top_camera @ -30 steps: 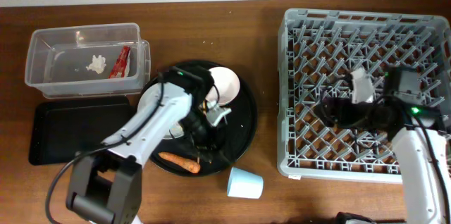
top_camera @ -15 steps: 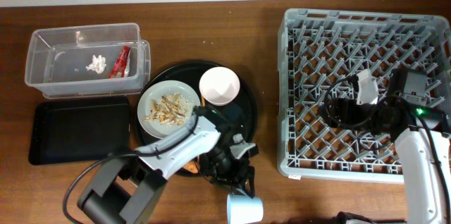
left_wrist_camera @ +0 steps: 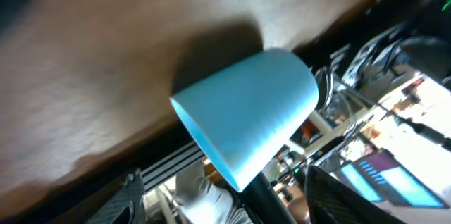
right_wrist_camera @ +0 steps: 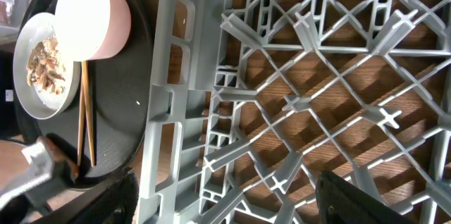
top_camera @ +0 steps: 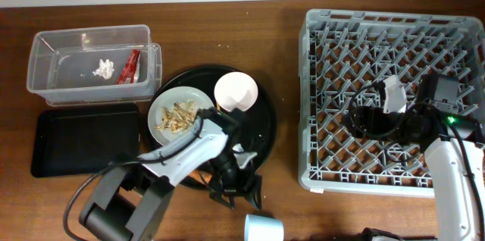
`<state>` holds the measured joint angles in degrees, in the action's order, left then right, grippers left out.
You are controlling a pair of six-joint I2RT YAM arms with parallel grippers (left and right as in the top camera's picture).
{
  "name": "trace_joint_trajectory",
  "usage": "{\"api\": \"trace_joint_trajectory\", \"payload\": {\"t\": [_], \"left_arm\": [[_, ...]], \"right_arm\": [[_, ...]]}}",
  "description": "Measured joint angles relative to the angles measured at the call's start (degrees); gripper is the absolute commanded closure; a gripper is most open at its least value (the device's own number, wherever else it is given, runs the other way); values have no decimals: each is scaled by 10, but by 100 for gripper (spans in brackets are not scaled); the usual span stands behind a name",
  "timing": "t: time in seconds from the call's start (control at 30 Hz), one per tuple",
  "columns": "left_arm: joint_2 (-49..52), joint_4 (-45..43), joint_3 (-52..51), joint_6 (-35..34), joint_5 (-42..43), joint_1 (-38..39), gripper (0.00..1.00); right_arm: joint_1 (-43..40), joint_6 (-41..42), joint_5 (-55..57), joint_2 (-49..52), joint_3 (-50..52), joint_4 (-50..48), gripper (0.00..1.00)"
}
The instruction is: Sort waste into correct bins and load items into the dishwasher rack
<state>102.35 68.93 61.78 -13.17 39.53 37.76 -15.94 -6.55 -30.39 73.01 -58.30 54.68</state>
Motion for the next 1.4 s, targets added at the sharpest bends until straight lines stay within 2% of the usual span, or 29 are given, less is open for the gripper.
{"api": "trace_joint_trajectory", "payload": {"t": [0.07, 0.13, 0.17, 0.27, 0.43, 0.53, 0.6, 0.73, 0.8, 0.87, 1.23, 1.4], "left_arm": [[-1, -27, -24, -21, 8, 43, 26], [-2, -64, -42, -35, 23, 52, 34], [-2, -88, -51, -42, 38, 52, 44], [-2, -154, -57, -49, 58, 52, 53], [-2, -246, -57, -71, 74, 44, 55], [-2, -248, -57, -78, 76, 39, 65], [-2, -248, -57, -79, 76, 39, 66], [-2, -248, -57, -78, 76, 43, 83], [-2, -248, -57, -79, 78, 46, 85], [-2, -248, -57, -79, 78, 47, 99], [-3, -250, -59, -79, 81, 42, 100], [-29, -243, -21, -76, 76, -56, 100]], "right_arm": [[0, 1, 0, 0, 0, 0, 20], [0, 1, 0, 0, 0, 0, 20], [0, 1, 0, 0, 0, 0, 20], [0, 1, 0, 0, 0, 0, 20], [0, 1, 0, 0, 0, 2, 20], [0, 1, 0, 0, 0, 2, 20], [0, 2, 0, 0, 0, 2, 20], [0, 1, 0, 0, 0, 2, 20], [0, 1, 0, 0, 0, 2, 20], [0, 1, 0, 0, 0, 2, 20], [0, 1, 0, 0, 0, 4, 20], [0, 2, 0, 0, 0, 5, 20]]}}
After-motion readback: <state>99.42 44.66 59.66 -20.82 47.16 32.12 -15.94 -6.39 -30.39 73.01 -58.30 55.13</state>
